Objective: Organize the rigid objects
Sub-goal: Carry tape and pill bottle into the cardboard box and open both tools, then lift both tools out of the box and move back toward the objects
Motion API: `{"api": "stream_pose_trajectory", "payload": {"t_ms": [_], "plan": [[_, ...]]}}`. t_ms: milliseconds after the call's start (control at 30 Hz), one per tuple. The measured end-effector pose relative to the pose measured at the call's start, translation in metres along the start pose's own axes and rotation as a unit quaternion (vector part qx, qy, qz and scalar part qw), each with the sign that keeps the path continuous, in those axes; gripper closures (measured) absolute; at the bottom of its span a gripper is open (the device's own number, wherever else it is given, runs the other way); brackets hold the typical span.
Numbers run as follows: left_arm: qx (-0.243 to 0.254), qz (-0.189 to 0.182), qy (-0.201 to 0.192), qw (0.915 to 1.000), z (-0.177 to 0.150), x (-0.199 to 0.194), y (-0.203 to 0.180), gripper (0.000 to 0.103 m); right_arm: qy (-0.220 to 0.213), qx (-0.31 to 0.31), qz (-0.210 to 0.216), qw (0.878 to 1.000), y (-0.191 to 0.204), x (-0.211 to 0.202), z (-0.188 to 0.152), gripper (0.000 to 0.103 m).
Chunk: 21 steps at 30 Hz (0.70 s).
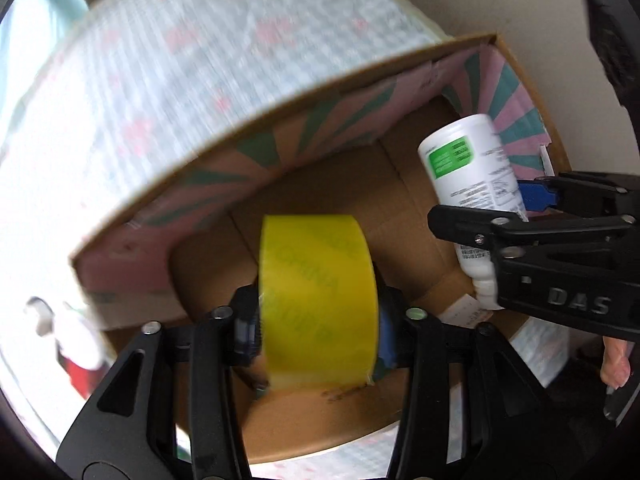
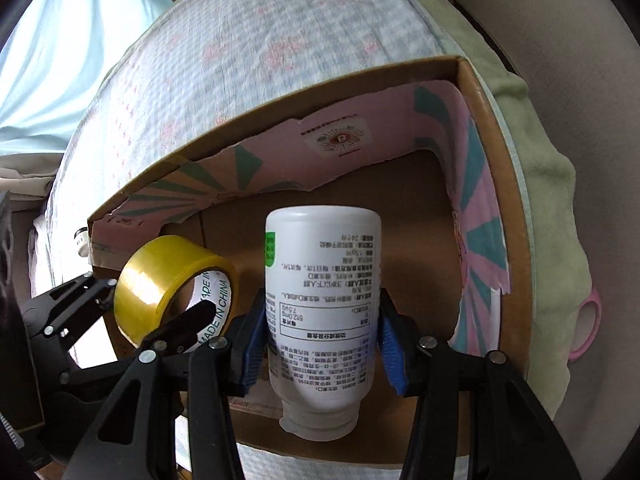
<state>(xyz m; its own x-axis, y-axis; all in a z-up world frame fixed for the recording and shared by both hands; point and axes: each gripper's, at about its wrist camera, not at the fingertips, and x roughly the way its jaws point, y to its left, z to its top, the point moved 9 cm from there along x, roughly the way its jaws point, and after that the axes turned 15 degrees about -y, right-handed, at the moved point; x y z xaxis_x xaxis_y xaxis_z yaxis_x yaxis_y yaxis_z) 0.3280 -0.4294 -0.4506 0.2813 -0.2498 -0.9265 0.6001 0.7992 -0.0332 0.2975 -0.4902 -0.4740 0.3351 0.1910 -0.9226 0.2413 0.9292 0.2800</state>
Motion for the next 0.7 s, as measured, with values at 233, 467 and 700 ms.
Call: {"api": "stream_pose_trajectory", "payload": {"t_ms": [233, 467, 700], "plan": [[0.013, 0.019, -0.026, 0.9994, -0.013, -0.035, 0.024, 0.0, -0.055, 0.016, 0.008, 0.998, 0.004, -0.026, 0.012, 0.0], [-0.04, 0.03, -0.025, 0.9984, -0.042, -0.058, 0.05, 0.0, -0.081, 0.031, 0.012, 0.996, 0.003, -0.044, 0.009, 0.0], [-0.056, 0.033, -0.034, 0.9973, -0.052, -0.079, 0.056, 0.0, -0.093, -0.004, -0.02, 0.995, 0.013, -0.064, 0.006, 0.0]]}}
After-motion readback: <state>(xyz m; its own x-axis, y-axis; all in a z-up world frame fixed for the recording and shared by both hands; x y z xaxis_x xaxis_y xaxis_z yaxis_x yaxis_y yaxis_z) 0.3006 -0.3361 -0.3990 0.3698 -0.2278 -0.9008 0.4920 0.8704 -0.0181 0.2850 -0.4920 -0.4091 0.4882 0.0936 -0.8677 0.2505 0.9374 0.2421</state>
